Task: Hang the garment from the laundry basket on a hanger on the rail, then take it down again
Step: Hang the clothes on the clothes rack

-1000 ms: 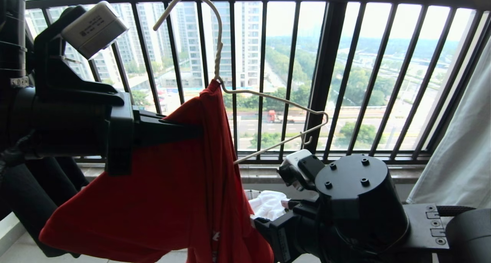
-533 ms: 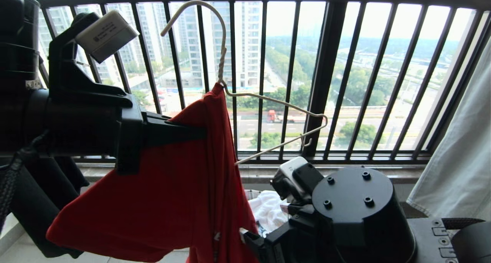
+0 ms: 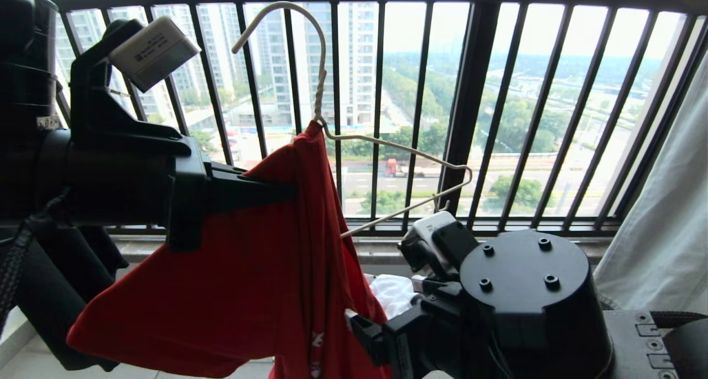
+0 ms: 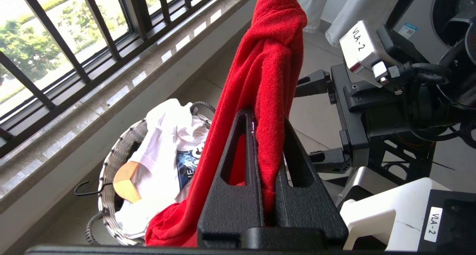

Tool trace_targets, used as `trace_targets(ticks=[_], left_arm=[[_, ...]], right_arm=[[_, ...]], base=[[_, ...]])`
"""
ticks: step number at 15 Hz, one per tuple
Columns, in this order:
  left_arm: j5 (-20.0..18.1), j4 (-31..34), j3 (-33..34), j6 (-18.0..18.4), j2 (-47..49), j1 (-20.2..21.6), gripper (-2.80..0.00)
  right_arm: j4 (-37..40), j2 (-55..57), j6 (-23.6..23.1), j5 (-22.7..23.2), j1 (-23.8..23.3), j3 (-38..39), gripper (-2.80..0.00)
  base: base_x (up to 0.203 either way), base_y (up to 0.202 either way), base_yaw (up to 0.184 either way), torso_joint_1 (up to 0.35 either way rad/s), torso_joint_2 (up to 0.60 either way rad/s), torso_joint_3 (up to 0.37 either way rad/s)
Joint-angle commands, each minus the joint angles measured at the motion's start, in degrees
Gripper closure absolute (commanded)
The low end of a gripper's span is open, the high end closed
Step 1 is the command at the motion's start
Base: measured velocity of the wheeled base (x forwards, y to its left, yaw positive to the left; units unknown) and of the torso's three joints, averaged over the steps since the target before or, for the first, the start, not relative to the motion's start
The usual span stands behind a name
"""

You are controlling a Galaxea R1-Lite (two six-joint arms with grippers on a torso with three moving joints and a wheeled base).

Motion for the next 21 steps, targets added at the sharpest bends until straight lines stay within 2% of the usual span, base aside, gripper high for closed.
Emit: trace_targets(ticks=[1,7,14,21], left_arm=[[-0.15,0.07,0.02,-0.06,-0.69,-0.01,0.00],[-0.15,0.07,0.11,-0.06,-0.94,-0.01,0.00],[-0.15,-0.02,0.02,-0.06,-0.43,0.04,0.00],[-0.15,-0.02,0.02,-0.06,-0.59,-0.01,0.00]], right_arm=[[-1.85,2.41,0.07,-3.17,-0.14,-0.28,-2.80],[-4.50,2.10,-0.03,-5.19,-2.02,-1.00,-2.80],[-4.58,-0.62,-0.21,-6.08,-2.11,-1.45,-2.80],[-4.52,2.45,-0.30,-6.96,-2.03,-1.27,-2.80]], base=[[0.000,0.000,0.000,0.000,0.00,0.000],[0.000,0.000,0.000,0.000,0.00,0.000],[0.000,0.000,0.000,0.000,0.00,0.000],[0.000,0.000,0.000,0.000,0.00,0.000]])
